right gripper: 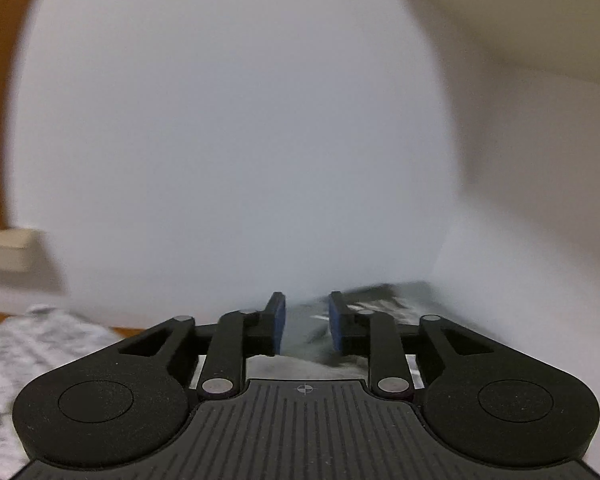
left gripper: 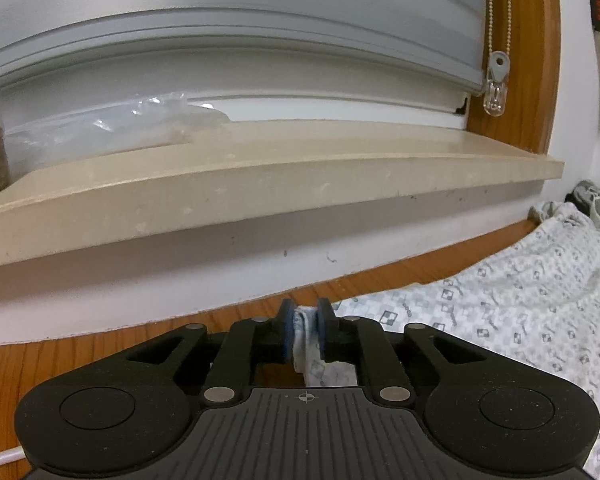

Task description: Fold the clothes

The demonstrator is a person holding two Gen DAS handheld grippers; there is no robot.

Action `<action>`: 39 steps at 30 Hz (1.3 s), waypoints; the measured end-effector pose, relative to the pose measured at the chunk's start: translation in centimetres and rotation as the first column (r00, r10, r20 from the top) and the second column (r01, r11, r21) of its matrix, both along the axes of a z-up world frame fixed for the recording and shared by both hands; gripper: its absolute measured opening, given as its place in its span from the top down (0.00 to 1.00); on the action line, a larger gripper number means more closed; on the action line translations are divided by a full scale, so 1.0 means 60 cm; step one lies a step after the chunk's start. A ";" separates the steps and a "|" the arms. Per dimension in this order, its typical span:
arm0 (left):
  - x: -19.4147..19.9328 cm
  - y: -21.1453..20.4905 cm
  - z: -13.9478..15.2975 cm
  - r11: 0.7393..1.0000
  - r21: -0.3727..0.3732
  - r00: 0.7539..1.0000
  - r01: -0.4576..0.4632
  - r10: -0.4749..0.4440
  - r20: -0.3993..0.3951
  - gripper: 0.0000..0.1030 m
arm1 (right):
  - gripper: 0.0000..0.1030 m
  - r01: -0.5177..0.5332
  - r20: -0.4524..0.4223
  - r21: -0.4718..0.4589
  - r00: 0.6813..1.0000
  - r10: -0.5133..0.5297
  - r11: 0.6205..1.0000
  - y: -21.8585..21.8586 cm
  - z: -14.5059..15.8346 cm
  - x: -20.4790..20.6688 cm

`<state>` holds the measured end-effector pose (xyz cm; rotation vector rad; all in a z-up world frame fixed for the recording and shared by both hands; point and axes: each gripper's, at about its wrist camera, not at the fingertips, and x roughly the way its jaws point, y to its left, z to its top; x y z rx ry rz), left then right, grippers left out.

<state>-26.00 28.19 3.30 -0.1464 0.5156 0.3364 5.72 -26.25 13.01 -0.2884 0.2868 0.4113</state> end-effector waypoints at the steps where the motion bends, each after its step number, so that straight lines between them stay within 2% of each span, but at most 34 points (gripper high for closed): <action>1: 0.000 0.000 0.000 1.000 -0.005 1.000 0.001 -0.001 0.006 0.88 | 0.69 -0.079 -0.018 0.012 0.997 0.079 0.997 0.016 -0.006 -0.008; 4: -0.003 -0.001 -0.001 1.000 -0.012 1.000 0.010 -0.010 0.010 0.88 | 0.66 -0.291 -0.088 0.016 0.953 0.291 0.957 0.078 -0.030 -0.031; 7: -0.002 -0.006 -0.002 1.000 0.005 1.000 0.031 -0.031 0.000 0.88 | 0.66 -0.483 -0.164 -0.001 0.864 0.476 0.876 0.143 -0.059 -0.056; 9: -0.001 -0.009 -0.003 0.999 0.015 0.999 0.047 -0.046 -0.002 0.89 | 0.66 -0.567 -0.208 -0.046 0.811 0.548 0.822 0.184 -0.081 -0.075; 11: 0.002 -0.010 -0.004 0.998 0.017 0.998 0.062 -0.062 -0.004 0.89 | 0.66 -0.599 -0.244 -0.095 0.789 0.564 0.795 0.213 -0.096 -0.083; 13: 0.003 -0.009 -0.005 0.998 0.021 0.998 0.065 -0.065 -0.010 0.89 | 0.67 -0.594 -0.259 -0.132 0.793 0.551 0.793 0.236 -0.104 -0.086; 15: -0.001 -0.009 -0.005 0.997 0.027 0.997 0.072 -0.071 -0.014 0.89 | 0.95 -0.597 -0.291 -0.128 0.786 0.545 0.792 0.245 -0.110 -0.086; 16: -0.003 -0.010 -0.005 0.997 0.033 0.997 0.074 -0.073 -0.016 0.89 | 0.99 -0.587 -0.275 -0.138 0.796 0.539 0.798 0.247 -0.109 -0.089; 17: -0.004 -0.010 -0.005 0.996 0.041 0.997 0.075 -0.074 -0.016 0.89 | 0.99 -0.568 -0.225 -0.140 0.816 0.533 0.811 0.248 -0.104 -0.094; 18: -0.006 -0.011 -0.004 0.996 0.053 0.997 0.071 -0.070 -0.012 0.93 | 0.99 -0.547 -0.163 -0.126 0.834 0.527 0.827 0.248 -0.098 -0.099; 20: -0.014 -0.011 0.002 0.996 0.078 0.998 0.053 -0.054 0.010 0.94 | 0.99 -0.500 -0.033 -0.085 0.866 0.499 0.862 0.244 -0.081 -0.112; 22: -0.023 -0.010 0.010 0.996 0.089 0.998 0.028 -0.032 0.048 0.94 | 0.99 -0.472 0.067 -0.047 0.878 0.475 0.880 0.239 -0.065 -0.122; 26: -0.032 -0.007 0.017 0.995 0.098 0.997 0.003 -0.011 0.078 0.94 | 0.99 -0.456 0.159 -0.031 0.877 0.454 0.890 0.243 -0.055 -0.135; 28: -0.028 -0.007 0.012 0.993 0.115 0.999 -0.009 0.003 0.047 0.94 | 0.99 -0.436 0.232 -0.069 0.868 0.439 0.898 0.249 -0.059 -0.148; 30: -0.024 -0.007 0.007 0.991 0.132 1.000 -0.019 0.018 0.014 0.94 | 0.99 -0.426 0.272 -0.068 0.862 0.427 0.902 0.262 -0.056 -0.153; 34: -0.020 -0.006 -0.003 0.992 0.128 0.999 -0.010 0.014 -0.031 0.94 | 0.99 -0.417 0.268 -0.092 0.864 0.426 0.904 0.284 -0.048 -0.148; 37: -0.022 -0.005 -0.002 0.995 0.096 0.999 -0.007 0.010 -0.035 0.93 | 0.98 -0.465 0.188 -0.099 0.860 0.475 0.880 0.268 -0.048 -0.145; 39: -0.025 -0.007 0.004 0.996 0.089 1.000 -0.006 0.009 -0.027 0.86 | 0.98 -0.493 0.132 -0.112 0.853 0.505 0.863 0.254 -0.055 -0.150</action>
